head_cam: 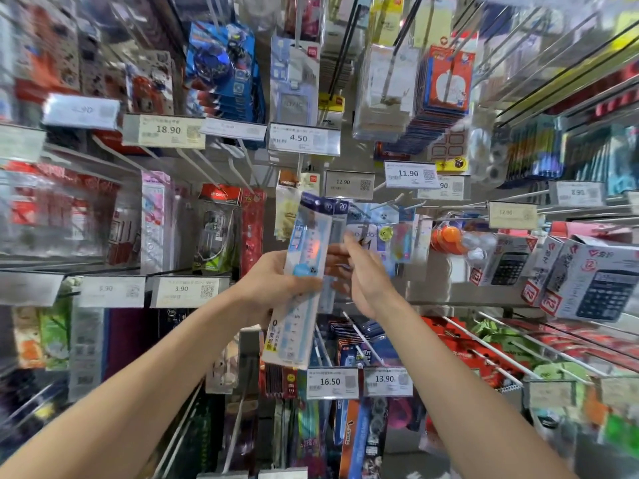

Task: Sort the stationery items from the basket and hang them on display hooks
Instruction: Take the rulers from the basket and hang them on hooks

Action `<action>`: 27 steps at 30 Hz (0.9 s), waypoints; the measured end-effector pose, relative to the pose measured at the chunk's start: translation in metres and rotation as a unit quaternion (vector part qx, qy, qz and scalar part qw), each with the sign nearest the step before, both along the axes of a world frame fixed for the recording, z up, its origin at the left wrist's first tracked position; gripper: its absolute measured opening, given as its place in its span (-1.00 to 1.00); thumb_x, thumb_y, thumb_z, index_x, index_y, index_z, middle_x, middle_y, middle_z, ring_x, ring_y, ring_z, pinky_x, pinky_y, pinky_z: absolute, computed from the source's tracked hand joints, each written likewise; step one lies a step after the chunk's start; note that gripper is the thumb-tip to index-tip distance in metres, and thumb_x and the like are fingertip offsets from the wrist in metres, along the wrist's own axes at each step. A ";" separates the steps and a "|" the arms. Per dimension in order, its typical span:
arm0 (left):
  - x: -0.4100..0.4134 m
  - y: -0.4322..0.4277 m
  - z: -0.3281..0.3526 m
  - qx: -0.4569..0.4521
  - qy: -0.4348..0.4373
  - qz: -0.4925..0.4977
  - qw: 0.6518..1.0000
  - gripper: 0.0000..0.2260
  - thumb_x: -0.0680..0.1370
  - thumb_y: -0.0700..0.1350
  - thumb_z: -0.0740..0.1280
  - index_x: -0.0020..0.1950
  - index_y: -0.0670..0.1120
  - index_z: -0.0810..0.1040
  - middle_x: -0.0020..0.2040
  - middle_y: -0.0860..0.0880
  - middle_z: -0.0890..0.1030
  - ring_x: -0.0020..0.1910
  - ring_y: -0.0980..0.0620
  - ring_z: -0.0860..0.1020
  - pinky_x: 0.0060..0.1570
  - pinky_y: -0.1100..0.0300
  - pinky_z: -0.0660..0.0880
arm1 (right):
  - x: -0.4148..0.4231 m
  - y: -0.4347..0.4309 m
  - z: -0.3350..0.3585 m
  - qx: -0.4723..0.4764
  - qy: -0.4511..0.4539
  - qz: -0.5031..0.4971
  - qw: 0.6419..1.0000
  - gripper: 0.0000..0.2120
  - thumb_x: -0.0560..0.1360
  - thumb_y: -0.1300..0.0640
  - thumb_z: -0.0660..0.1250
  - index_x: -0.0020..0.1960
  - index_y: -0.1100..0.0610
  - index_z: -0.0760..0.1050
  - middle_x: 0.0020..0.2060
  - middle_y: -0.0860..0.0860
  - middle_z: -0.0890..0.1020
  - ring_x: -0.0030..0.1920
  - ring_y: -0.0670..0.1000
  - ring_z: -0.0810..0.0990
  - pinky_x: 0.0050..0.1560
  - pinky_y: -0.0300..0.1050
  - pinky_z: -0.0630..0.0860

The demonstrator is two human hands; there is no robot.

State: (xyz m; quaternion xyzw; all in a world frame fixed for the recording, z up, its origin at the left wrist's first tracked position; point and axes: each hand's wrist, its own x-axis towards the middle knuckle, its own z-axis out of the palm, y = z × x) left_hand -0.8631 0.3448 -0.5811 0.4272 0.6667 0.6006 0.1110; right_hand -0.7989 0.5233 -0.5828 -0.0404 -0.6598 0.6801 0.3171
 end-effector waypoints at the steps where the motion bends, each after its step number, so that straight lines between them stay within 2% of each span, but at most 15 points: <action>1: 0.001 0.001 0.001 -0.011 0.009 0.000 1.000 -0.73 0.50 -0.21 0.55 0.17 -0.06 0.62 -0.03 -0.04 0.76 -0.09 -0.03 0.74 -0.23 0.16 0.61 | 0.007 -0.002 -0.002 0.003 -0.009 0.056 0.998 -0.52 0.59 -0.21 0.33 0.14 0.21 0.64 -0.06 0.11 0.72 -0.15 0.04 0.69 -0.21 -0.08 0.55; 4: 0.002 0.005 0.004 -0.030 0.041 0.019 0.999 -0.61 0.46 -0.20 0.60 0.22 -0.05 0.57 -0.03 -0.02 0.76 -0.09 -0.02 0.75 -0.20 0.09 0.66 | 0.013 -0.005 -0.009 0.056 -0.026 0.077 0.995 -0.63 0.58 0.02 0.44 0.20 0.30 0.56 -0.07 0.10 0.70 -0.21 -0.02 0.64 -0.23 -0.09 0.51; 6: 0.001 0.009 0.006 -0.043 0.055 0.021 0.997 -0.65 0.48 -0.19 0.57 0.21 -0.08 0.57 -0.04 -0.05 0.76 -0.05 -0.07 0.74 -0.03 -0.05 0.70 | 0.014 -0.003 -0.010 0.056 -0.018 0.058 0.997 -0.67 0.62 0.15 0.38 0.19 0.43 0.49 -0.06 0.15 0.64 -0.17 0.00 0.61 -0.16 -0.03 0.49; 7: 0.001 0.010 0.007 -0.056 0.060 0.025 0.996 -0.67 0.50 -0.17 0.56 0.20 -0.10 0.56 -0.05 -0.08 0.76 -0.04 -0.12 0.74 0.04 -0.12 0.68 | 0.014 -0.002 -0.008 0.054 -0.012 0.045 0.997 -0.73 0.64 0.19 0.34 0.13 0.43 0.50 -0.02 0.16 0.63 -0.11 0.01 0.63 -0.10 -0.08 0.53; 10: -0.002 0.012 0.007 -0.090 0.077 0.047 0.992 -0.65 0.50 -0.10 0.55 0.20 -0.13 0.51 -0.13 -0.06 0.76 -0.07 -0.09 0.74 0.07 -0.15 0.66 | 0.016 0.003 0.002 0.065 -0.005 0.018 0.998 -0.89 0.68 0.22 0.27 0.04 0.21 0.55 0.13 0.14 0.67 -0.01 -0.13 0.66 -0.06 -0.33 0.56; 11: -0.003 0.013 0.006 -0.096 0.084 0.057 0.990 -0.63 0.50 -0.08 0.55 0.21 -0.11 0.50 -0.14 -0.04 0.76 -0.10 -0.05 0.74 0.06 -0.13 0.67 | 0.015 0.003 0.004 0.074 -0.016 0.012 0.997 -0.90 0.68 0.20 0.27 0.05 0.19 0.55 0.19 0.17 0.66 0.03 -0.10 0.64 -0.01 -0.26 0.60; 12: -0.004 0.013 0.006 -0.098 0.091 0.067 0.989 -0.62 0.50 -0.07 0.55 0.21 -0.10 0.49 -0.14 -0.04 0.75 -0.11 -0.01 0.74 0.04 -0.10 0.67 | 0.014 0.002 0.006 0.078 -0.028 0.006 0.997 -0.89 0.68 0.19 0.27 0.09 0.20 0.55 0.24 0.22 0.64 0.06 -0.04 0.62 0.11 -0.09 0.62; 14: -0.006 0.014 0.004 -0.101 0.102 0.081 0.986 -0.62 0.50 -0.04 0.55 0.22 -0.08 0.48 -0.09 -0.04 0.73 -0.14 0.04 0.73 -0.07 0.01 0.68 | 0.012 0.001 0.005 0.073 -0.038 -0.013 0.997 -0.84 0.69 0.19 0.25 0.19 0.22 0.56 0.27 0.28 0.61 0.11 0.11 0.61 0.27 0.23 0.50; 15: -0.007 0.014 0.003 -0.102 0.109 0.087 0.985 -0.61 0.50 -0.02 0.55 0.23 -0.07 0.48 -0.08 -0.03 0.72 -0.18 0.07 0.72 -0.16 0.10 0.67 | 0.010 0.000 0.002 0.063 -0.030 -0.018 0.997 -0.83 0.69 0.19 0.24 0.20 0.19 0.57 0.25 0.27 0.63 0.13 0.15 0.63 0.20 0.25 0.53; 17: -0.009 0.016 0.000 -0.104 0.124 0.099 0.982 -0.59 0.50 0.01 0.56 0.24 -0.06 0.49 -0.06 -0.03 0.69 -0.23 0.10 0.67 -0.30 0.20 0.61 | 0.010 -0.002 -0.004 0.049 0.005 -0.015 0.999 -0.83 0.70 0.20 0.22 0.19 0.11 0.57 0.16 0.18 0.69 0.09 0.10 0.68 -0.02 0.01 0.64; 18: -0.010 0.017 -0.001 -0.103 0.124 0.103 0.982 -0.58 0.49 0.02 0.56 0.24 -0.05 0.48 -0.05 -0.04 0.67 -0.25 0.11 0.65 -0.33 0.22 0.58 | 0.010 -0.002 -0.005 0.054 0.019 -0.018 0.998 -0.83 0.70 0.20 0.21 0.18 0.11 0.57 0.11 0.12 0.71 0.05 0.06 0.70 -0.05 -0.06 0.65; 20: -0.012 0.020 -0.003 -0.102 0.127 0.108 0.981 -0.56 0.49 0.03 0.56 0.26 -0.04 0.48 -0.06 -0.04 0.65 -0.29 0.13 0.60 -0.37 0.24 0.55 | 0.008 -0.001 -0.003 0.068 0.028 -0.034 0.997 -0.84 0.70 0.19 0.21 0.16 0.10 0.56 0.05 0.07 0.72 0.04 0.03 0.71 0.01 -0.03 0.66; 22: -0.014 0.022 -0.005 -0.109 0.143 0.110 0.978 -0.54 0.48 0.05 0.56 0.27 -0.04 0.47 -0.07 -0.02 0.67 -0.26 0.13 0.63 -0.31 0.21 0.55 | 0.004 0.000 0.004 0.076 0.014 -0.055 0.995 -0.86 0.70 0.17 0.22 0.08 0.09 0.56 0.05 0.10 0.70 0.06 0.07 0.69 0.05 0.03 0.63; 25: -0.016 0.023 -0.007 -0.109 0.152 0.106 0.977 -0.52 0.47 0.05 0.56 0.28 -0.03 0.47 -0.10 0.02 0.70 -0.25 0.19 0.66 -0.21 0.20 0.53 | -0.002 0.005 0.013 0.112 -0.041 -0.110 0.987 -0.88 0.69 0.10 0.23 0.04 0.08 0.52 -0.07 -0.01 0.64 -0.12 -0.05 0.59 -0.23 -0.16 0.43; 27: -0.016 0.023 -0.007 -0.109 0.156 0.105 0.976 -0.54 0.47 0.04 0.56 0.27 -0.03 0.47 -0.11 0.03 0.70 -0.20 0.16 0.67 -0.16 0.16 0.57 | -0.007 0.010 0.014 0.122 -0.065 -0.130 0.982 -0.91 0.69 0.08 0.23 0.04 0.07 0.46 -0.11 -0.08 0.57 -0.17 -0.14 0.49 -0.28 -0.19 0.33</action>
